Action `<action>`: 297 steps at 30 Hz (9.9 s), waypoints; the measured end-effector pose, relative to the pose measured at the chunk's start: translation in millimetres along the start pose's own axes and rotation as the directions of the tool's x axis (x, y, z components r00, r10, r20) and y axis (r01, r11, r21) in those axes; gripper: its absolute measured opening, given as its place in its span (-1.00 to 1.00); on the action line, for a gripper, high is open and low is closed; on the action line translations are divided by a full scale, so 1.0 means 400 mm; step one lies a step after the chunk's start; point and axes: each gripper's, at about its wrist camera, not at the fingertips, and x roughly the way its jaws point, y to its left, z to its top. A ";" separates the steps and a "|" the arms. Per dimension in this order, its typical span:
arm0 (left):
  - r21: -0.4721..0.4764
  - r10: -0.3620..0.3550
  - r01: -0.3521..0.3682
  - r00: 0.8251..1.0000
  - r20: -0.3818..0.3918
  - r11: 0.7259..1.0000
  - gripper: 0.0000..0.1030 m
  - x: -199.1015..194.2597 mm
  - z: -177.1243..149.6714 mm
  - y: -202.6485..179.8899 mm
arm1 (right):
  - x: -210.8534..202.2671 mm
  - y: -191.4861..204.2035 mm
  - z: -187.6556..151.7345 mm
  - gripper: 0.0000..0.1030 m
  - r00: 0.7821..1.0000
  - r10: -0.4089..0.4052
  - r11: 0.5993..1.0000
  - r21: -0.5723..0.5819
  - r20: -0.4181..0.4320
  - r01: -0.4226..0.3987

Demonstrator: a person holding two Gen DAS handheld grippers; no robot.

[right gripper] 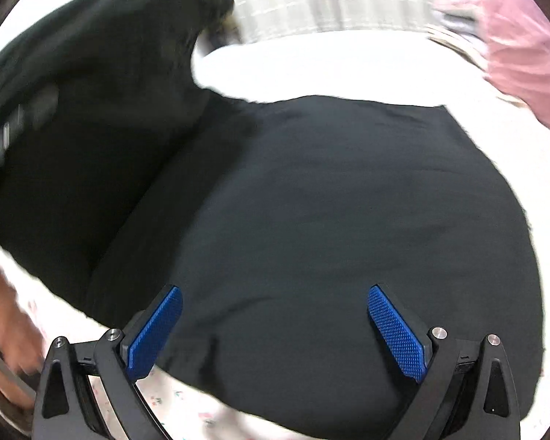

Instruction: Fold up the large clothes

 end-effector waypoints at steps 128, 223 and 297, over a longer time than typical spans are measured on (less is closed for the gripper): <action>-0.171 -0.135 0.057 0.860 -0.491 0.984 0.98 0.252 -0.079 0.045 | -0.011 -0.452 0.104 0.60 0.975 0.209 0.859 0.462 0.074 -0.219; -0.098 0.552 -0.627 0.740 -0.385 0.773 0.99 -0.129 -0.208 0.295 | 0.063 0.250 0.018 0.71 0.997 -0.042 0.988 -0.148 0.067 0.052; 0.001 0.608 -0.677 0.661 -0.439 0.736 0.99 -0.093 -0.283 0.243 | 0.123 0.308 -0.060 0.71 0.982 -0.187 0.925 -0.333 0.022 0.184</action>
